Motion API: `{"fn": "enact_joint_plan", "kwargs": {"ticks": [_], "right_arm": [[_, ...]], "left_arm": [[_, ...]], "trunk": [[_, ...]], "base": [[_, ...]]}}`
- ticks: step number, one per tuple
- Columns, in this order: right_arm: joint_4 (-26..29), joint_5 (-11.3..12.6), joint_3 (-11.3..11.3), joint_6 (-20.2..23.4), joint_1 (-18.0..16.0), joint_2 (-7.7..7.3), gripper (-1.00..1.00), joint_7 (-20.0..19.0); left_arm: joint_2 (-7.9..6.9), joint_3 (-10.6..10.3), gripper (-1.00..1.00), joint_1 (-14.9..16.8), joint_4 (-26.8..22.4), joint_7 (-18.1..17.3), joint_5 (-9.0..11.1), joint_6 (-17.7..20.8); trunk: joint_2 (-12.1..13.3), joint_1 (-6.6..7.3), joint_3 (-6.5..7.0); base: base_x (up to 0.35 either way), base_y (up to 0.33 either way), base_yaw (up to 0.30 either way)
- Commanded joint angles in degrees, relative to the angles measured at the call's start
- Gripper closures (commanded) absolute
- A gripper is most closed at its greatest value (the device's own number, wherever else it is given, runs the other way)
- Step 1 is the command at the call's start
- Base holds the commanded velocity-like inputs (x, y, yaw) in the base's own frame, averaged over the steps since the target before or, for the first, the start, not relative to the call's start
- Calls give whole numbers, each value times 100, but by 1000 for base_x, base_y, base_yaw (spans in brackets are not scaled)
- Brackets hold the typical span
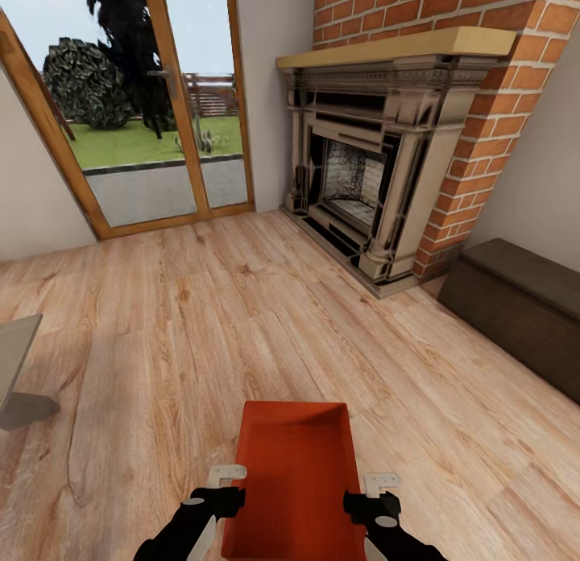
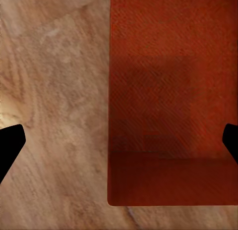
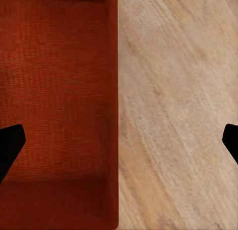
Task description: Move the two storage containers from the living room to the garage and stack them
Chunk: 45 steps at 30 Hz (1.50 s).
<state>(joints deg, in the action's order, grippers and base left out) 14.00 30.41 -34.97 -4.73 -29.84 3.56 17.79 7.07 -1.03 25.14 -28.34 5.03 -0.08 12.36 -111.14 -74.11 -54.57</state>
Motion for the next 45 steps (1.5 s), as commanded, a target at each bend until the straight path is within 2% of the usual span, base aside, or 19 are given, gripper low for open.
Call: {"fn": "enact_joint_plan", "kwargs": {"ticks": [1, 22, 45], "right_arm": [[-2, 61, -49, -28, -4, 1, -100, 23], [-2, 62, -54, -28, -5, -5, -100, 22], [-2, 54, -54, -20, -4, -5, -100, -4]], "left_arm": [[2, -11, -100, 0, -12, 24, 0, 32], [5, -11, -100, -5, -91, 7, 8, 17], [-4, -13, -100, -4, -85, 8, 8, 55]], "trunk": [[-2, 1, -4], [-2, 1, -4], [-924, -504, -417]], "base": [[0, 0, 0], [0, 0, 0], [0, 0, 0]]}}
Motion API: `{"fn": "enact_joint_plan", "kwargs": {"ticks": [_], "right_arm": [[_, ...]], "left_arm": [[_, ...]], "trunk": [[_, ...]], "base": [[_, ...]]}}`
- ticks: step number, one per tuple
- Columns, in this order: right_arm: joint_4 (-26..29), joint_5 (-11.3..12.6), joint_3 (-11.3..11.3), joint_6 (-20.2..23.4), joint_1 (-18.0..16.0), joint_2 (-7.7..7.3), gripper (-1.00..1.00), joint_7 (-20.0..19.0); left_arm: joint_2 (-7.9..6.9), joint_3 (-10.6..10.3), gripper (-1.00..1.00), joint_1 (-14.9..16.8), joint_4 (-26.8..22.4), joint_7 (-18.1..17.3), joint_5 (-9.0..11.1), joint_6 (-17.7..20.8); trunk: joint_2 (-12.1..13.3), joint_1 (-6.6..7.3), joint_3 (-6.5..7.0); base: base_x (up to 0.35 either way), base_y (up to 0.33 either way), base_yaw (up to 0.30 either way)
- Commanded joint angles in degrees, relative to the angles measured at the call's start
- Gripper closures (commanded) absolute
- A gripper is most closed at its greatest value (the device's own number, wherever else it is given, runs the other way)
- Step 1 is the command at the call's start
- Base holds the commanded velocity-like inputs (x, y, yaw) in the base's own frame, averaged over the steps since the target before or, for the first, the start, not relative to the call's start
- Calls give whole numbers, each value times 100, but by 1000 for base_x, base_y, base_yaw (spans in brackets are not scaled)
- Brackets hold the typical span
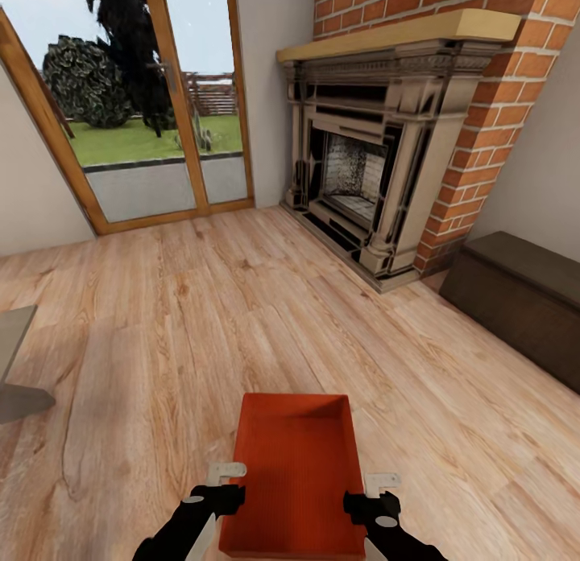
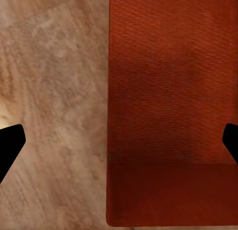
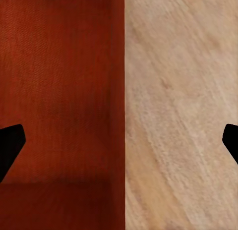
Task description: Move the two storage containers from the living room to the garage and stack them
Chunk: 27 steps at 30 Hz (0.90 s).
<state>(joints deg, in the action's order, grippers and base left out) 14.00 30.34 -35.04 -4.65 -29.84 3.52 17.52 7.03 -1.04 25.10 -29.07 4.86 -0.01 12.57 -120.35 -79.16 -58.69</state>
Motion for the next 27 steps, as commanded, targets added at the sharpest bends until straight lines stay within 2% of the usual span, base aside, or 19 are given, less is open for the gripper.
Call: {"fn": "enact_joint_plan", "kwargs": {"ticks": [1, 27], "right_arm": [[-2, 60, -46, -29, -4, -1, -100, 22], [-2, 60, -46, -27, -5, -9, -100, -20]], "left_arm": [[0, -11, -100, 2, -11, 26, 1, 32], [0, -10, -100, 0, -11, 31, 1, -5]], "trunk": [[-43, -22, -23], [-1086, -593, -490]], "base": [[0, 0, 0], [0, 0, 0]]}}
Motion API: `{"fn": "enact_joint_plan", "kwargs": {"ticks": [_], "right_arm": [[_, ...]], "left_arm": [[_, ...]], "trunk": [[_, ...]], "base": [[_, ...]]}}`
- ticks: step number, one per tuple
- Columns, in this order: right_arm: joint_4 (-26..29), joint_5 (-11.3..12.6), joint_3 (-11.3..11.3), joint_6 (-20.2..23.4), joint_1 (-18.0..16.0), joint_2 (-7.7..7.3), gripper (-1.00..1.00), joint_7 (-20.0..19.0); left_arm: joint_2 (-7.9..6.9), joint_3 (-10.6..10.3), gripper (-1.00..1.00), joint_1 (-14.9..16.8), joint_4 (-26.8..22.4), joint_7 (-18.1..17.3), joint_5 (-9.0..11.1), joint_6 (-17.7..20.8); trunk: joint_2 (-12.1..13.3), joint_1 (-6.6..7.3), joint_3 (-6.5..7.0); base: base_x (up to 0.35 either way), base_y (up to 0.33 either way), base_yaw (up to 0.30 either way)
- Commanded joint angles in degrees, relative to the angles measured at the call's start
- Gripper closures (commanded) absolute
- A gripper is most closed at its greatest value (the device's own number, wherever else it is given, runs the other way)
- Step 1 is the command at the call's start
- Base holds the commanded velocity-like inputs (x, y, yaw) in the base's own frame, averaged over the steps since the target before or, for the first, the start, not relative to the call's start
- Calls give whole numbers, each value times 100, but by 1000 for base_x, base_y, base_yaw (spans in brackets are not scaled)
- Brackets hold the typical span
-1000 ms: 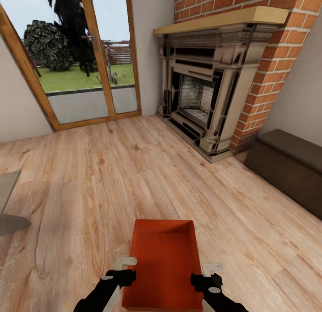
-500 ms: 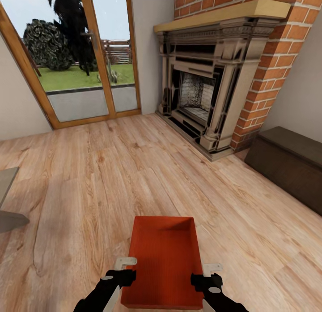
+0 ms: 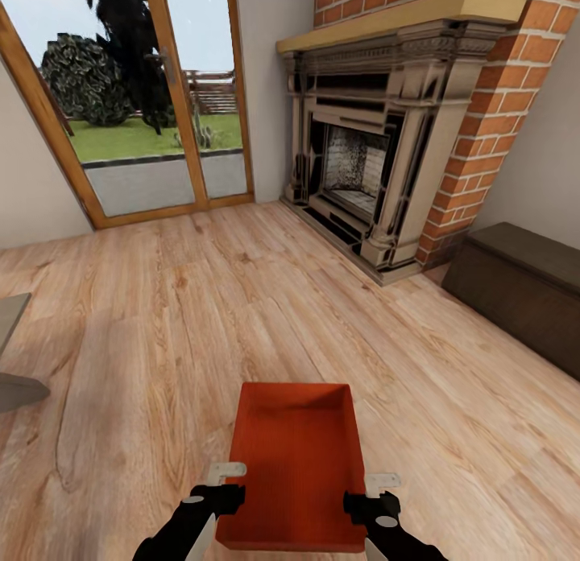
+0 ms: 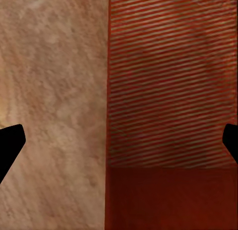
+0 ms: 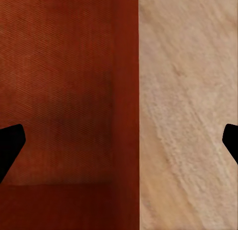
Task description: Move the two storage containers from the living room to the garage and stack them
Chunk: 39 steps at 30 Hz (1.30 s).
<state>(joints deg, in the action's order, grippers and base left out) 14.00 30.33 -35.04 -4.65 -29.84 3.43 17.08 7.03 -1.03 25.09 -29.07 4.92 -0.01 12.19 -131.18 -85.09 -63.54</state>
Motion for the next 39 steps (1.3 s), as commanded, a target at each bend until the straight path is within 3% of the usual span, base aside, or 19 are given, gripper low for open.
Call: {"fn": "enact_joint_plan", "kwargs": {"ticks": [1, 30, 39], "right_arm": [[-2, 60, -46, -27, -4, -1, -100, 24], [-2, 60, -46, -28, -4, -1, -100, 24], [-2, 60, -46, -30, -4, -1, -100, 21]], "left_arm": [[0, -11, -100, 1, -11, 25, 1, 32], [0, -11, -100, 2, -11, 26, 1, 15], [-8, -11, -100, 1, -16, 26, 0, 11]], "trunk": [[-43, -21, -23], [-1206, -658, -543], [-1208, -661, -566]], "base": [[0, 0, 0], [0, 0, 0], [0, 0, 0]]}}
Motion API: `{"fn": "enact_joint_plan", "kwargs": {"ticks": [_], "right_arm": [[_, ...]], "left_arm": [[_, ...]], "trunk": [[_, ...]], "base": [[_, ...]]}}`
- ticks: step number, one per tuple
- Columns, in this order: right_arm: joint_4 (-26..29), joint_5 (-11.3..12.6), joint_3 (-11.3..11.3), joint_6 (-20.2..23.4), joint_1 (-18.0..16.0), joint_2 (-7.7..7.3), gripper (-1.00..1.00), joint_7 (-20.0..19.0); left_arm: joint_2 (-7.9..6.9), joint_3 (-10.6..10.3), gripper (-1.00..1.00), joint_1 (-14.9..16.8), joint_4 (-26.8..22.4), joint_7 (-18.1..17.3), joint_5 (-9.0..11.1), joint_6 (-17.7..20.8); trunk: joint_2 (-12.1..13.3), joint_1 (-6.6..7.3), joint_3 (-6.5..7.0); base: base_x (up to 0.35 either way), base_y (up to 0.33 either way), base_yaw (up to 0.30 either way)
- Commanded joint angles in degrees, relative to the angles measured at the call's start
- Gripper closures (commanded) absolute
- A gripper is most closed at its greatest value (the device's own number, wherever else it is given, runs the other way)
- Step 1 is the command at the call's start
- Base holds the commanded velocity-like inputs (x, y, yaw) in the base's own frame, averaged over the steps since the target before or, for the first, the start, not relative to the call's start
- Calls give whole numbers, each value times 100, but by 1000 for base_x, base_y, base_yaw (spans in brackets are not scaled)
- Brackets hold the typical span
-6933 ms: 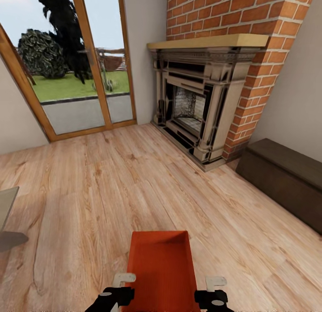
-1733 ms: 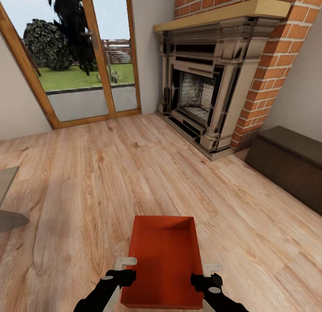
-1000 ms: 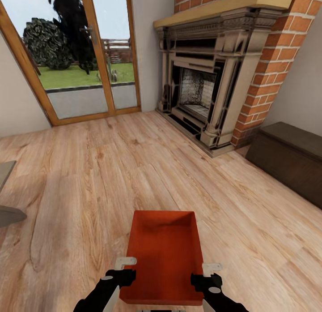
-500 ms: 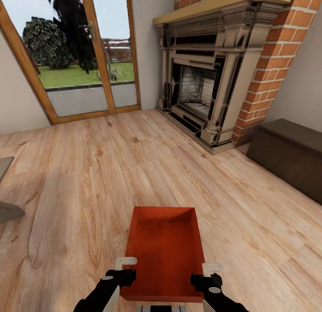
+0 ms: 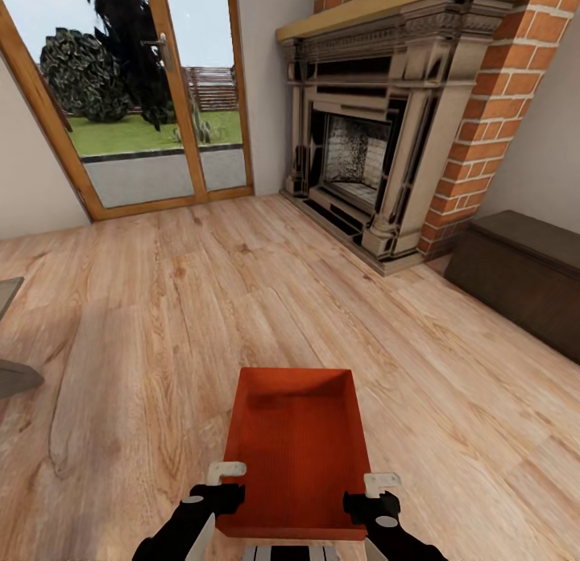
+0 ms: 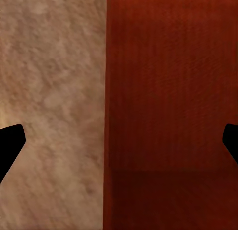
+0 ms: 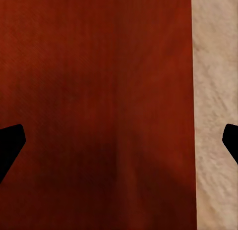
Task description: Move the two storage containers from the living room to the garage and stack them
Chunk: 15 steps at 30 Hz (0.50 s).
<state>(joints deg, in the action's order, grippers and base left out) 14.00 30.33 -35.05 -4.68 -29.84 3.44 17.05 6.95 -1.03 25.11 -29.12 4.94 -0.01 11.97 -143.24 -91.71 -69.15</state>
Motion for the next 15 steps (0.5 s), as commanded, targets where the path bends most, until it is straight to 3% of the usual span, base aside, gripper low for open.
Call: {"fn": "enact_joint_plan", "kwargs": {"ticks": [1, 15], "right_arm": [[-3, 61, -46, -26, -4, -1, -100, 22], [-3, 61, -46, -28, -4, -2, -100, 22]], "left_arm": [[0, -11, -100, 1, -13, 25, 1, 33], [-2, -15, -100, -1, -12, 26, -8, 29]], "trunk": [[-2, 1, -4], [-2, 1, -4]], "base": [[0, 0, 0], [0, 0, 0]]}}
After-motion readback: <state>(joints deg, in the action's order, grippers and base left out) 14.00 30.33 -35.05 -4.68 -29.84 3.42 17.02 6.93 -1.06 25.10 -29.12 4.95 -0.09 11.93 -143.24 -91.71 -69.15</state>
